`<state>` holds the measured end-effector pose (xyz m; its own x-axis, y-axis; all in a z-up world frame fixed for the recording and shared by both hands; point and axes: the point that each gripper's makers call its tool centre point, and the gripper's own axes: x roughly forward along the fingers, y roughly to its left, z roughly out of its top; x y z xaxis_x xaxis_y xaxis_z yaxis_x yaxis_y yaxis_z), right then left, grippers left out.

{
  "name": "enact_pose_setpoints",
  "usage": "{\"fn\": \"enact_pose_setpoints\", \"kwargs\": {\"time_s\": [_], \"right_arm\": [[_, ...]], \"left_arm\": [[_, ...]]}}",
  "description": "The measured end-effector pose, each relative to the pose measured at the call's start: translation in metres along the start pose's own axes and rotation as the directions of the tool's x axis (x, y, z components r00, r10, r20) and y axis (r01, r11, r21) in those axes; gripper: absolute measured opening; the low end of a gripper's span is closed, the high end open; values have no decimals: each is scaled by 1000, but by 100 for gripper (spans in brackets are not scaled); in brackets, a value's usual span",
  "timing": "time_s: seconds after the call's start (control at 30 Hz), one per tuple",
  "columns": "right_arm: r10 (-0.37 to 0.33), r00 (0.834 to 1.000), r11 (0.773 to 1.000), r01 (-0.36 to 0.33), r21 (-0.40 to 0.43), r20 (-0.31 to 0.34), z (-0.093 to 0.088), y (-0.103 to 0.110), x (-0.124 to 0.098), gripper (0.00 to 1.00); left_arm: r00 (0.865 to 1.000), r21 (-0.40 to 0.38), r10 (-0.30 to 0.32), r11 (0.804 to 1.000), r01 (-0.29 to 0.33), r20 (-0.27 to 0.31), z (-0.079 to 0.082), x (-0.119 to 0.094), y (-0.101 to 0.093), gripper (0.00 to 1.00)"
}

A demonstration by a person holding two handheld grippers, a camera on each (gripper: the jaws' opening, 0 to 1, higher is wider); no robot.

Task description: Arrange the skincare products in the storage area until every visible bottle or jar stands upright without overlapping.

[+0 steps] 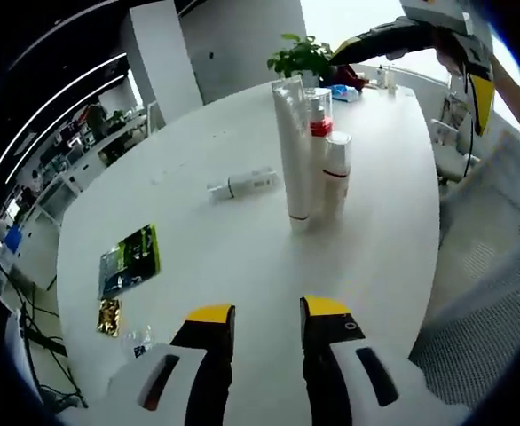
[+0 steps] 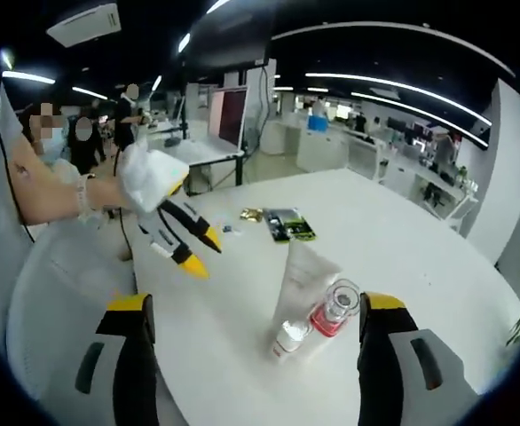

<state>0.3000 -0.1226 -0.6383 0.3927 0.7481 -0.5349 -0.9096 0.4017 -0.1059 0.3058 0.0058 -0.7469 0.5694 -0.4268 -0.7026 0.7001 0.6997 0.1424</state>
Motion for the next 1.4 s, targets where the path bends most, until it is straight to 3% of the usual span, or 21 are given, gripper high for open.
{"fn": "enact_pose_setpoints", "kwargs": {"time_s": [0.13,0.27,0.47,0.6,0.97,1.2,1.4], "right_arm": [[32,999,999,-32,-3,-28,4,-11,4,96],[37,998,999,-39,-38,-56,12,-24,8,92],[58,996,997,-62,-48,-74,27,-40,15,83],[85,994,996,-87,-28,-67,37,-54,24,76],[78,996,996,-75,50,-48,55,-100,58,65],[50,988,997,-41,61,-145,30,-136,87,58],[61,960,997,-45,62,-273,-9,-144,109,53]], "left_arm": [[998,-19,-53,998,53,19,3,-3,-13,27],[998,0,-57,998,57,20,5,-2,-16,25],[999,47,-24,999,26,-42,-7,-2,-12,17],[998,35,-44,998,45,-35,-5,-2,-15,12],[996,80,-3,997,10,-90,-17,-3,-4,3],[994,104,0,995,12,-108,-20,0,-1,0],[985,161,47,987,-21,-165,-29,-1,7,0]]}}
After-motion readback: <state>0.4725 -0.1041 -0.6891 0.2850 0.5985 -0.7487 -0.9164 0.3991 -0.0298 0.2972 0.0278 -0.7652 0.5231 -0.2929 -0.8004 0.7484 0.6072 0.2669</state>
